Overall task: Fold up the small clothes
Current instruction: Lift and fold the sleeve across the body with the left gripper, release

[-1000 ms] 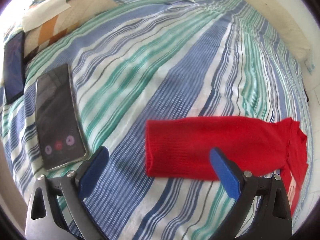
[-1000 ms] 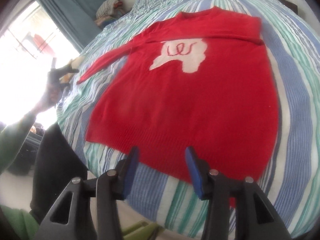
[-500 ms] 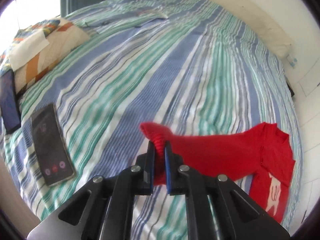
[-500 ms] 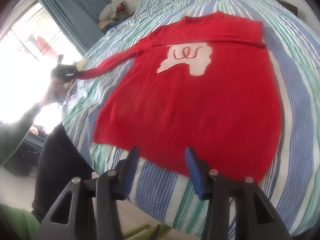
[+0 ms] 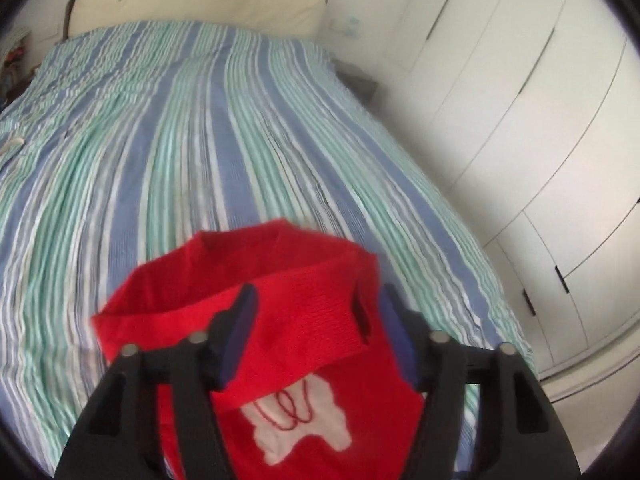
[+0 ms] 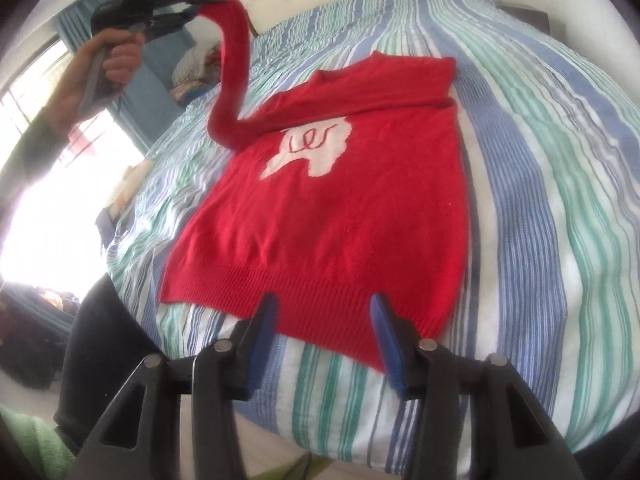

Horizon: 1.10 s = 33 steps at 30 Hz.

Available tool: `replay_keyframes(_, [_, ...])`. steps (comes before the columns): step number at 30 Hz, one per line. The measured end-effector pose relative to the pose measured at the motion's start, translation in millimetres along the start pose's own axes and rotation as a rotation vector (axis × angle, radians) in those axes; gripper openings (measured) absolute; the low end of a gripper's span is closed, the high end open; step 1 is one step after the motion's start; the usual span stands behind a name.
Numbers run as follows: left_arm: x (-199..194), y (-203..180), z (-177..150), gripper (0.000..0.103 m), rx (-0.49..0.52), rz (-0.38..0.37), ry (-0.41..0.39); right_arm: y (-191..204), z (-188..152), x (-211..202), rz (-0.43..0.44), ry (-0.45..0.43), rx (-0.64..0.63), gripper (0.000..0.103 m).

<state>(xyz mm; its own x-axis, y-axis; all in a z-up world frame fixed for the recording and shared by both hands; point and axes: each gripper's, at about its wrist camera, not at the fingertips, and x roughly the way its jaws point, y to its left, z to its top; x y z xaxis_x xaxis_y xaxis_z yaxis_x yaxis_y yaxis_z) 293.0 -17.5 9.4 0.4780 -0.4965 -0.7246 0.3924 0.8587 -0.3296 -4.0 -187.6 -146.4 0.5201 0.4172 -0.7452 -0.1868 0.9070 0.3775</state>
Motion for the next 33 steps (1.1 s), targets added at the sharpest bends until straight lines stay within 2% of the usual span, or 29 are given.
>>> replay_keyframes(3, [10, 17, -23, 0.083, -0.009, 0.031, 0.019, -11, -1, -8, -0.027, -0.030, 0.023, 0.048])
replay_keyframes(6, [2, 59, -55, 0.083, -0.052, 0.143, 0.040, -25, -2, -14, -0.033, -0.061, 0.079, 0.048])
replay_keyframes(8, [-7, 88, -86, 0.083, -0.082, 0.228, 0.057, -33, -1, -13, -0.032, -0.065, 0.110, 0.048])
replay_keyframes(10, [-13, 112, -123, 0.083, -0.118, 0.281, 0.094, -38, 2, -10, -0.030, -0.064, 0.126, 0.048])
replay_keyframes(12, [-14, 130, -157, 0.083, -0.174, 0.283, 0.129, -39, 7, -4, -0.026, -0.054, 0.128, 0.048])
replay_keyframes(15, [-17, 135, -198, 0.083, -0.262, 0.239, 0.133, -40, 22, 4, 0.001, -0.034, 0.127, 0.048])
replay_keyframes(18, [-18, 119, -233, 0.083, -0.313, 0.215, 0.123, -46, 68, 9, 0.036, -0.039, 0.121, 0.048])
replay_keyframes(22, [-16, 97, -261, 0.083, -0.301, 0.279, 0.099, -68, 156, 36, 0.101, -0.014, 0.186, 0.048])
replay_keyframes(24, [-11, 92, -265, 0.083, -0.285, 0.306, 0.096, -80, 193, 63, 0.115, 0.011, 0.213, 0.051])
replay_keyframes(26, [-7, 90, -270, 0.083, -0.274, 0.312, 0.099, -92, 218, 96, 0.094, 0.051, 0.255, 0.051])
replay_keyframes(27, [-5, 90, -273, 0.083, -0.265, 0.316, 0.097, -98, 226, 112, 0.119, 0.079, 0.292, 0.051])
replay_keyframes(28, [-4, 89, -275, 0.083, -0.254, 0.318, 0.097, -102, 232, 128, 0.135, 0.106, 0.326, 0.051])
replay_keyframes(30, [-3, 89, -277, 0.083, -0.243, 0.319, 0.095, -104, 240, 154, 0.113, 0.146, 0.350, 0.051])
replay_keyframes(31, [-4, 90, -277, 0.083, -0.244, 0.317, 0.094, -104, 242, 166, 0.099, 0.172, 0.352, 0.048])
replay_keyframes(33, [-8, 91, -278, 0.083, -0.245, 0.315, 0.092, -99, 244, 182, 0.075, 0.209, 0.322, 0.005])
